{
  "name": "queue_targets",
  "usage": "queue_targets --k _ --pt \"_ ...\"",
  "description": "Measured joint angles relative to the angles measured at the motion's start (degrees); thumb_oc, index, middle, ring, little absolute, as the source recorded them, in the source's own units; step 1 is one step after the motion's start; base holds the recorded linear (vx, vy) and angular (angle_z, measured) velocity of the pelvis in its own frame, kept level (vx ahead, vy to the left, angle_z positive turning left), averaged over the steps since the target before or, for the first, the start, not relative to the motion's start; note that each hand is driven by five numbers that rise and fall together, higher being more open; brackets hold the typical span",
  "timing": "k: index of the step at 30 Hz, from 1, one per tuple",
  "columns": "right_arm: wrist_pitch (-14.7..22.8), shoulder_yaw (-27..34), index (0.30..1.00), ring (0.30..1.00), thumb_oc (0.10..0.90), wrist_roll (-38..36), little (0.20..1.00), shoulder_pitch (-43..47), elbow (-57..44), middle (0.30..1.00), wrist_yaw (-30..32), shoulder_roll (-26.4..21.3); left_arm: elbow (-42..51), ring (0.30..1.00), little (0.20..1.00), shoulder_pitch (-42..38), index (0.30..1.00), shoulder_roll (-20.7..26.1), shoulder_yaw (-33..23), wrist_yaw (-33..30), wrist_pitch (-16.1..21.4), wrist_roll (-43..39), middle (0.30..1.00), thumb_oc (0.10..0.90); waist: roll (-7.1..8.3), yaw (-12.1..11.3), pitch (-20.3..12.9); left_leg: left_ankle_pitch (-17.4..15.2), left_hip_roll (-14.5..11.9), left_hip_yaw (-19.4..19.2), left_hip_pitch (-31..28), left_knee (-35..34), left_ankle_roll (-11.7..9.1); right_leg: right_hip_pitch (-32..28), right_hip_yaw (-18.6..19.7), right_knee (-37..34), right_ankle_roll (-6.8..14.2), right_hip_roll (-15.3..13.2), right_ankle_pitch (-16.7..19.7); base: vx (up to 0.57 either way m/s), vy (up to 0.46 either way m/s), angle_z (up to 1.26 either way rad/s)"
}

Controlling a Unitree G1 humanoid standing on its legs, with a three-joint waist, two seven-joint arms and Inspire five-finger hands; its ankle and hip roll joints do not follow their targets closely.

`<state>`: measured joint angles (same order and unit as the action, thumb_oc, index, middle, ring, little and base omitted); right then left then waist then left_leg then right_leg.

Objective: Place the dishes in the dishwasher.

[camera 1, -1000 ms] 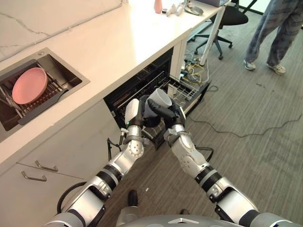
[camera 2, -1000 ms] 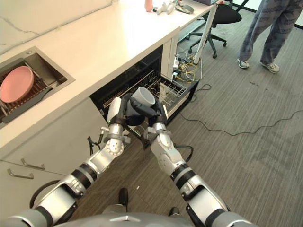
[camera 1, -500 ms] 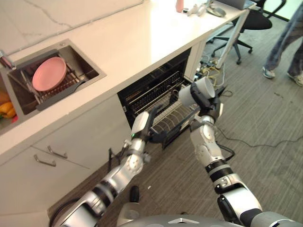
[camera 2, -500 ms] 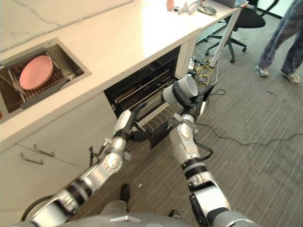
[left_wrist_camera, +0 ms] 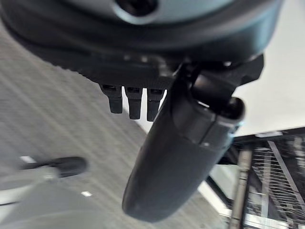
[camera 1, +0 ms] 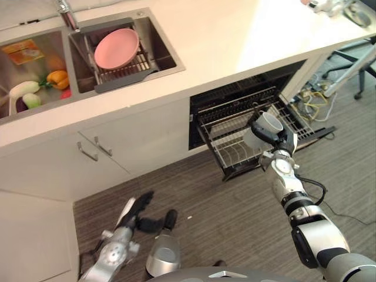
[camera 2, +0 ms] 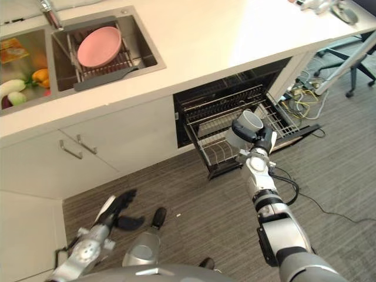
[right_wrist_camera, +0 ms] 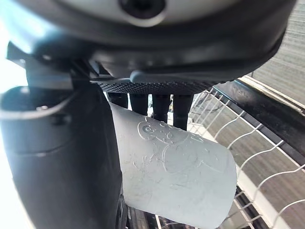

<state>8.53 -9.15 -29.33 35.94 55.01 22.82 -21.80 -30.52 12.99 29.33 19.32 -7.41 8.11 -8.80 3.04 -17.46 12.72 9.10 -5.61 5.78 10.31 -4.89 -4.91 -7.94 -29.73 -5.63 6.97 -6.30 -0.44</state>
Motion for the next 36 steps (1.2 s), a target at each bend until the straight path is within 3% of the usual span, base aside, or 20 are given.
queue_targets --k 1,4,8,12,13,14,15,21,26,28,29,32,36 --pt "-0.98 -1.17 0.3 0.3 0.4 2.54 0.3 2.45 1.41 0.3 -0.85 -2.73 -3.69 0.9 0.9 -0.41 0.9 -0.6 -1.92 0.97 -0.88 -0.69 0.9 0.8 0.06 -0.66 0.91 0.42 -0.01 0.63 2.47 0.2 0.07 2.18 -0.23 0.0 0.03 0.11 0.33 -0.03 0.038 0.13" --pt "-0.96 -2.02 0.3 0.3 0.4 6.24 0.3 5.84 3.08 0.3 -2.55 -3.37 -8.22 0.9 0.9 -0.54 0.9 -1.14 -2.04 2.52 -0.57 -0.67 0.9 0.8 -0.01 -1.0 2.78 0.84 0.56 0.79 3.75 0.17 0.34 3.46 0.01 0.04 0.3 -0.43 0.6 0.01 0.024 0.05" --pt "-1.9 -6.34 0.3 0.3 0.4 12.45 0.3 12.14 8.95 0.3 -3.69 -5.1 -22.55 0.9 0.9 -5.54 0.9 -6.67 -5.27 2.26 0.82 0.13 0.9 0.8 1.0 -1.03 5.99 1.29 0.79 0.67 7.22 -0.05 0.53 6.96 0.18 -0.01 0.56 -0.69 1.03 0.03 0.0 0.0" --pt "-3.06 -8.11 0.3 0.3 0.4 14.07 0.3 14.91 13.49 0.3 -4.6 -5.63 -28.77 0.9 0.9 -7.83 0.9 -9.09 -6.52 1.69 0.37 0.53 0.9 0.8 1.28 -1.01 7.51 1.35 1.13 0.88 8.66 -0.07 0.57 8.22 1.27 0.01 0.57 -0.97 1.12 0.0 0.026 0.04" --pt "-3.3 -8.04 0.38 0.38 0.453 14.45 0.38 16.62 16.24 0.38 -4.75 -5.33 -30.96 0.9 0.9 -9.11 0.9 -10.45 -6.67 1.36 0.4 0.53 0.9 0.8 1.09 -1.05 7.85 1.45 1.14 0.84 9.91 -0.03 0.69 9.53 1.55 0.03 0.58 -0.99 1.15 0.0 0.0 0.0" --pt "-3.3 -8.04 0.38 0.38 0.453 14.45 0.38 16.62 16.24 0.38 -4.75 -5.33 -30.96 0.9 0.9 -9.11 0.9 -10.45 -6.67 1.36 0.4 0.53 0.9 0.8 1.09 -1.05 7.85 1.45 1.14 0.84 9.91 -0.03 0.69 9.53 1.55 0.03 0.58 -0.99 1.15 0.0 0.0 0.0" --pt "-3.63 -8.77 0.9 0.9 0.8 16.29 0.9 17.01 17.97 0.9 -5.01 -3.51 -32.33 0.9 0.9 -10.38 0.9 -11.75 -6.64 1.01 -0.09 0.52 0.9 0.8 1.04 -0.95 7.94 1.46 1.25 0.78 10.15 -0.06 0.7 9.77 1.52 0.03 0.59 -1.11 1.16 0.0 0.0 0.0" --pt "-5.14 -12.58 0.9 0.9 0.8 21.22 0.9 18.85 17.2 0.9 -5.53 0.4 -33.23 0.9 0.9 -16.36 0.9 -12.58 -1.66 1.02 -1.28 4.36 0.9 0.8 1.2 -0.06 7.9 1.46 1.11 0.75 9.91 0.12 0.7 9.55 1.64 0.01 0.58 -1.01 1.17 0.0 0.0 0.0" --pt "-6.08 -12.67 0.9 0.9 0.8 23.07 0.9 16.48 13.58 0.9 -5.23 1.89 -33.43 0.9 0.9 -16.56 0.9 -12.54 -3.25 0.43 -2.13 4.29 0.9 0.8 1.19 0.26 7.74 1.54 1.26 0.69 9.26 0.17 0.72 8.94 1.65 0.01 0.54 -1.2 1.22 -0.03 0.018 0.0" --pt "-7.21 -7.93 0.9 0.9 0.8 22.48 0.9 10.58 2.85 0.9 -4.33 1.88 -34.0 0.9 0.9 -16.64 0.9 -13.31 -6.5 0.32 -2.64 4.28 0.9 0.8 1.11 0.74 7.64 1.56 1.41 0.41 8.4 0.17 0.74 8.1 1.73 0.04 0.64 -1.47 1.34 -0.03 0.023 -0.02" --pt "-7.21 -7.93 0.9 0.9 0.8 22.48 0.9 10.58 2.85 0.9 -4.33 1.88 -34.0 0.9 0.9 -16.64 0.9 -13.31 -6.5 0.32 -2.64 4.28 0.9 0.8 1.11 0.74 7.64 1.56 1.41 0.41 8.4 0.17 0.74 8.1 1.73 0.04 0.64 -1.47 1.34 0.0 0.0 0.0" --pt "-6.99 -6.69 0.9 0.9 0.8 22.36 0.9 0.01 -17.41 0.9 -4.13 1.67 -35.05 0.9 0.9 -16.48 0.9 -13.41 -9.78 -0.07 -4.11 4.28 0.9 0.8 0.98 2.88 7.41 1.5 1.43 -0.48 5.35 -0.12 0.73 5.62 2.49 0.01 0.65 -1.77 1.33 0.06 -0.015 -0.11" --pt "-4.92 -4.3 0.9 0.9 0.8 22.41 0.9 -15.8 -37.54 0.9 -5.63 0.19 -37.23 0.9 0.9 -14.56 0.9 -14.04 -14.82 -0.24 -5.19 4.53 0.9 0.8 1.42 5.59 2.96 0.33 1.24 -2.13 1.76 -0.2 0.65 2.88 3.71 0.02 0.65 -2.13 1.3 0.07 0.004 -0.18"
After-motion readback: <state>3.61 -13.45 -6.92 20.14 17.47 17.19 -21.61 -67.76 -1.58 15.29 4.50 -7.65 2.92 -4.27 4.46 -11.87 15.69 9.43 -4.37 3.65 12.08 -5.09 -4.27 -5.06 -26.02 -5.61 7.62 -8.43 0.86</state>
